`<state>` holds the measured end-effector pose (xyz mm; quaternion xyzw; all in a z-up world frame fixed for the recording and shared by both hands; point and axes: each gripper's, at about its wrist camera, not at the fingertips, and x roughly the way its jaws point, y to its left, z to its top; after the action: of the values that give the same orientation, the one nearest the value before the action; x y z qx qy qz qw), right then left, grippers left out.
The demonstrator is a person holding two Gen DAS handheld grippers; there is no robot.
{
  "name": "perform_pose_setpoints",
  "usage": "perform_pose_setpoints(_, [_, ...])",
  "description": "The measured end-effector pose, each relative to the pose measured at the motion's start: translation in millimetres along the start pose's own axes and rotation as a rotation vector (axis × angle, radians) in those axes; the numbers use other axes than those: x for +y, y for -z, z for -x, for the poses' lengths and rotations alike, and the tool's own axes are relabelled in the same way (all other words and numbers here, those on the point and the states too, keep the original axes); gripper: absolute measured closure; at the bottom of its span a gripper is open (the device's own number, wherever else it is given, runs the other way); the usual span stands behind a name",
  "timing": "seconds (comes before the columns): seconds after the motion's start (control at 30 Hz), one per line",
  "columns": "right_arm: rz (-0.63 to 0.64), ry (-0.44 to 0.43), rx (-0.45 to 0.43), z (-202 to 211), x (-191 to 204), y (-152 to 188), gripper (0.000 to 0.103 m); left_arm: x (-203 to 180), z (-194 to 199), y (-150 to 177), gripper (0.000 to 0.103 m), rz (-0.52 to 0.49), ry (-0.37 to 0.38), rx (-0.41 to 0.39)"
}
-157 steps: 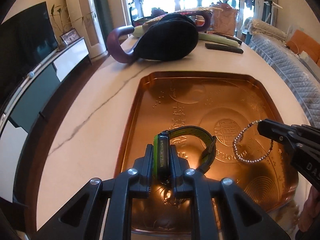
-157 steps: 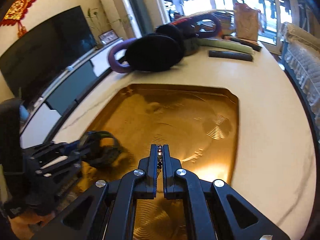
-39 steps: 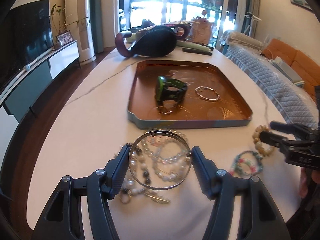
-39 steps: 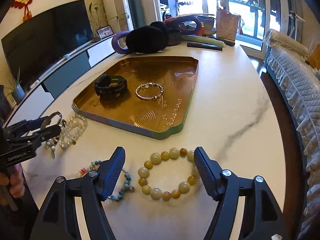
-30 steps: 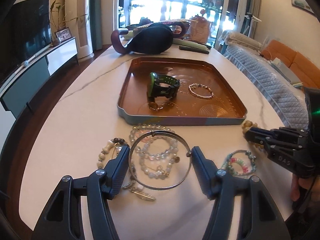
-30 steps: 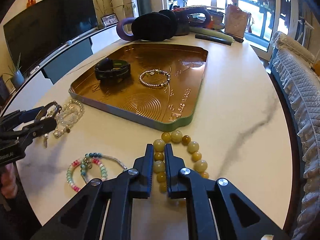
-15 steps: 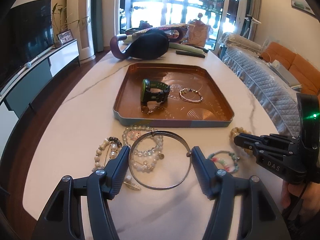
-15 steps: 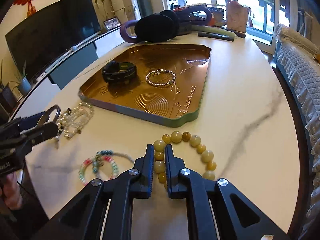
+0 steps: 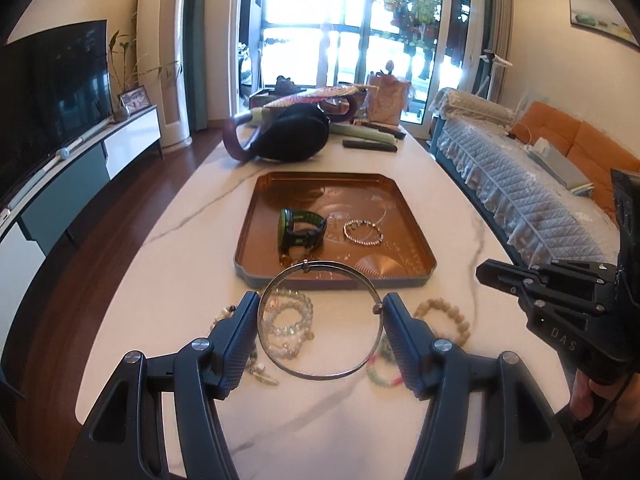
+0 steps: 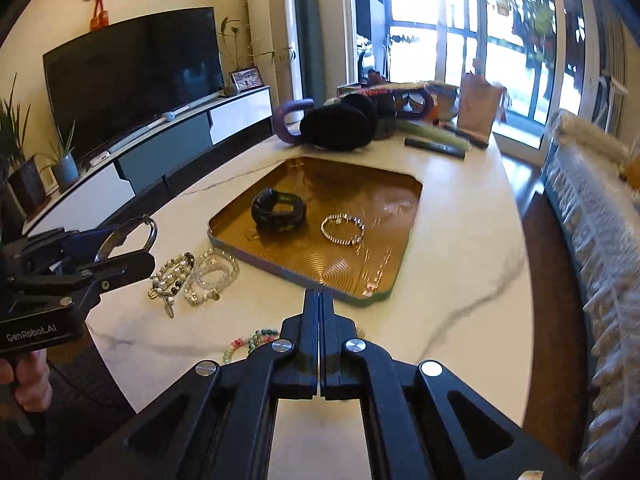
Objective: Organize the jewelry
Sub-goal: 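Carry the bangle with the left tool while the right tool carries the yellow beads to the tray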
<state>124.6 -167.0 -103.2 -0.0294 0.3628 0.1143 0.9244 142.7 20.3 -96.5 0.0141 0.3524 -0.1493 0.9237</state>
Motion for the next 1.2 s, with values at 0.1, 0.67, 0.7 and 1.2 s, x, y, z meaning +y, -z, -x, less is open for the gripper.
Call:
perform_pose_setpoints(0.1, [-0.027,0.03,0.048,-12.6,-9.2,7.0,0.103,3.6,-5.1,4.2,0.04,0.028,0.005,0.025])
perform_pose_setpoints(0.67, [-0.128,-0.067,0.15,-84.0,-7.9,40.8,0.088,25.0,-41.7,40.2,0.04,0.067,0.017,0.088])
perform_pose_setpoints(0.7, [-0.109,-0.056,0.149,-85.0,-7.0,40.8,0.091,26.0,-42.8,40.4,0.04,0.071,0.02,0.089])
perform_pose_setpoints(1.2, [-0.114,-0.076,0.04,-42.7,-7.5,22.5,0.091,14.9,-24.4,25.7,0.04,0.052,0.02,0.058])
